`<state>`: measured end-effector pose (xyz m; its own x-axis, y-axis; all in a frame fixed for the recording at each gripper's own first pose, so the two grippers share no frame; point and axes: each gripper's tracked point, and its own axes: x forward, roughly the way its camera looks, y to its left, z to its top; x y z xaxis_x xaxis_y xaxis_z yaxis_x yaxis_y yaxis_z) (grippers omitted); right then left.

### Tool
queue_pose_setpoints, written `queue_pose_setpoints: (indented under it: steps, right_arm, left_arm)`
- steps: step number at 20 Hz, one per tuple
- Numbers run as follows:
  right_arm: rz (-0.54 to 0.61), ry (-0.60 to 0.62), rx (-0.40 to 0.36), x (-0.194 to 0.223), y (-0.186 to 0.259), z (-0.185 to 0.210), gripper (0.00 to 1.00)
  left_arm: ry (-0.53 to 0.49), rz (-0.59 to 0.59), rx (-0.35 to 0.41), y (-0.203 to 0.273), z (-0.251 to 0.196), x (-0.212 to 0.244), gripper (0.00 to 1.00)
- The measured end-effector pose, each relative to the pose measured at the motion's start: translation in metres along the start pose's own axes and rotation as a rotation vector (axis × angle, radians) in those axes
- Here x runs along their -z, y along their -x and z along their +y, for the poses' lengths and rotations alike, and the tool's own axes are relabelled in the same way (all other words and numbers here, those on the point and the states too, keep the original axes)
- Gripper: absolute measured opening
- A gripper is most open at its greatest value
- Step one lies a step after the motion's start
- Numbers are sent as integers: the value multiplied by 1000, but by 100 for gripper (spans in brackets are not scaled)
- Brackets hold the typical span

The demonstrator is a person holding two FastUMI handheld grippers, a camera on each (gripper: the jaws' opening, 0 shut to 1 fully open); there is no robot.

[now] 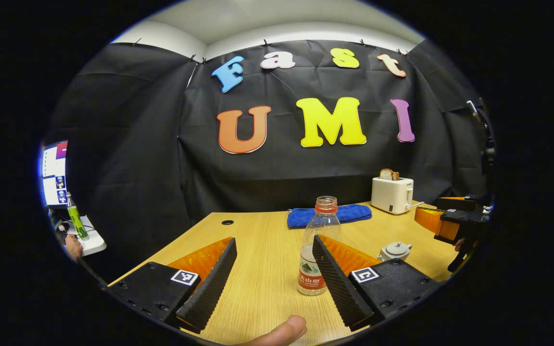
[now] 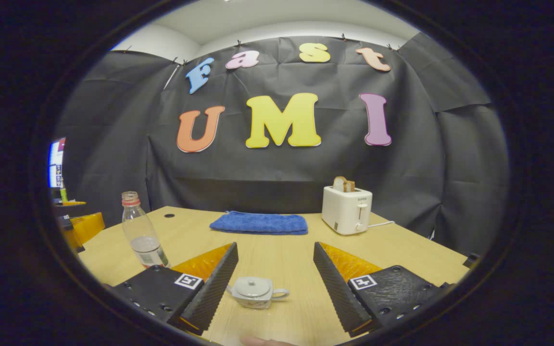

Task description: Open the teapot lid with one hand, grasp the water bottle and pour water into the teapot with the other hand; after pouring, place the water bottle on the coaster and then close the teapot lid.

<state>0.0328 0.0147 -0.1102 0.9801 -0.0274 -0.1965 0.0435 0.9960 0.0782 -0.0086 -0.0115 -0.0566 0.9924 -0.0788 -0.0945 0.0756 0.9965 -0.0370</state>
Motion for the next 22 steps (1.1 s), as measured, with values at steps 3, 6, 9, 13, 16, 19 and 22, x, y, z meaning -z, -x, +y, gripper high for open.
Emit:
queue_pose_setpoints:
  steps: [3, 6, 9, 13, 16, 19, 22]
  right_arm:
    - [31, 8, -16, 17, -17, 9, 95]
    - [65, 24, -21, 35, -32, 15, 93]
    - [80, 34, -20, 49, -40, 17, 92]
    - [101, 29, -29, 63, -48, 24, 66]
    - [116, -25, -64, 67, -51, 29, 40]
    - [113, -29, -72, 68, -56, 31, 13]
    - [121, -39, -82, 70, -56, 31, 4]
  left_arm:
    - [13, -14, 5, -4, -2, 3, 99]
    - [14, -24, 31, -5, -11, 5, 99]
    - [13, -16, 61, -7, -21, 13, 99]
    - [-4, 6, 71, -10, -24, 25, 99]
    - [20, 24, 83, -11, -26, 32, 99]
    - [29, 41, 82, -14, -26, 39, 99]
    - [32, 49, 89, -16, -29, 43, 99]
